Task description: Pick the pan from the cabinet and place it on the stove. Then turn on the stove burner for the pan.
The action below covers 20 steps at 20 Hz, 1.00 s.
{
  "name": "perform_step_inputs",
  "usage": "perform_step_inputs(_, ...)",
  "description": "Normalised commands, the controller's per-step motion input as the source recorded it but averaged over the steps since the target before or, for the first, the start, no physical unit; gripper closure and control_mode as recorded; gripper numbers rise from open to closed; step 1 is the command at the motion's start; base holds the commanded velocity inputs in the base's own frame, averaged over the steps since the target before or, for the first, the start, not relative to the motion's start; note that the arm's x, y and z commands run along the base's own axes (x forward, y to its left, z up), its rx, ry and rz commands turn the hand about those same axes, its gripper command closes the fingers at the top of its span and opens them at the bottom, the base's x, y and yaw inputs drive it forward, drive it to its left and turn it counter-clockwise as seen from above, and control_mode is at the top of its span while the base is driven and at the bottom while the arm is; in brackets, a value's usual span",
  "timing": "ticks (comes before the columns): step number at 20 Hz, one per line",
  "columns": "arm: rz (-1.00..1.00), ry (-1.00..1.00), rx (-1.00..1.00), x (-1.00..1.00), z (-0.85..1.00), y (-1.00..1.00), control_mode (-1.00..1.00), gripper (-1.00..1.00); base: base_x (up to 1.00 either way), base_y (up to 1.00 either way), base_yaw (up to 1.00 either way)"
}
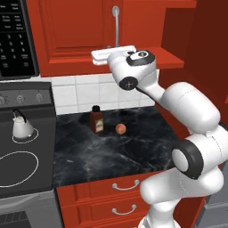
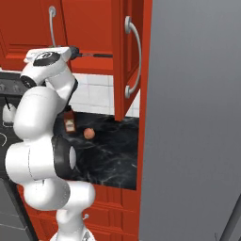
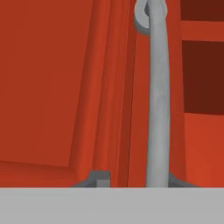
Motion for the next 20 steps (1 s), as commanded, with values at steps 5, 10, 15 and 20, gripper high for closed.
perform_step_inputs(5,0.00,0.01,0.00,-0.22,0.00,0.31,-1.00,1.00,0.00,0.00,0.00)
perform_step_inputs(10,0.00,0.00,0.00,-0.59,0.00,0.51,-1.00,1.00,0.00,0.00,0.00)
perform_step_inputs(15,0.00,0.00,0.00,-0.70,0.00,0.58,-1.00,1.00,0.00,0.00,0.00)
perform_step_inputs(20,0.00,0.00,0.00,-0.75,0.00,0.79,-1.00,1.00,0.00,0.00,0.00)
